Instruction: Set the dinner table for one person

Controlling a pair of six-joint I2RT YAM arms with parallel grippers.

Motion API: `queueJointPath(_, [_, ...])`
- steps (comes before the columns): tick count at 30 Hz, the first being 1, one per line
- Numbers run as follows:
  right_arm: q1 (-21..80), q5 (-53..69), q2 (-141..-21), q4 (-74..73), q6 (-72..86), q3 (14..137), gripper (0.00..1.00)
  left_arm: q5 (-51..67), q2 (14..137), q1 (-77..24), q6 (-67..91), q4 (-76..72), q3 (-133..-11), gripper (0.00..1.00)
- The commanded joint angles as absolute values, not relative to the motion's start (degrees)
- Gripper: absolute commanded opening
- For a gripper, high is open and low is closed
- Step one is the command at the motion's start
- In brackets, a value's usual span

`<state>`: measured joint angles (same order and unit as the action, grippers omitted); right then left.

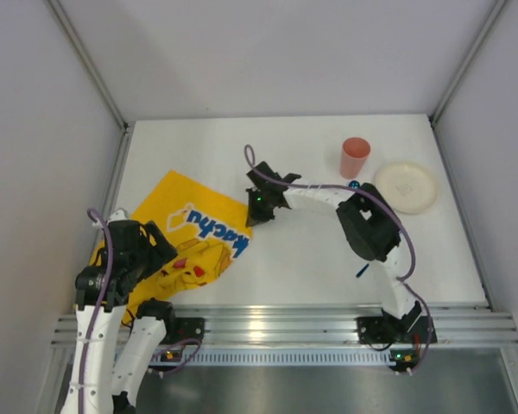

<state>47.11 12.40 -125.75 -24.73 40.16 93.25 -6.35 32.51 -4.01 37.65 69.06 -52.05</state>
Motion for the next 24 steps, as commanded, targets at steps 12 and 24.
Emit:
queueJointPath(12, [32.1,-8.5,-88.8,-38.1,50.5,57.3,0.00,-4.6,41.9,-4.0,45.6,59.1,-42.1,0.81])
queueJointPath(24, [34.6,-2.5,-84.7,-45.7,47.2,57.0,0.00,-6.6,69.1,-5.2,43.0,46.6,-50.4,0.80])
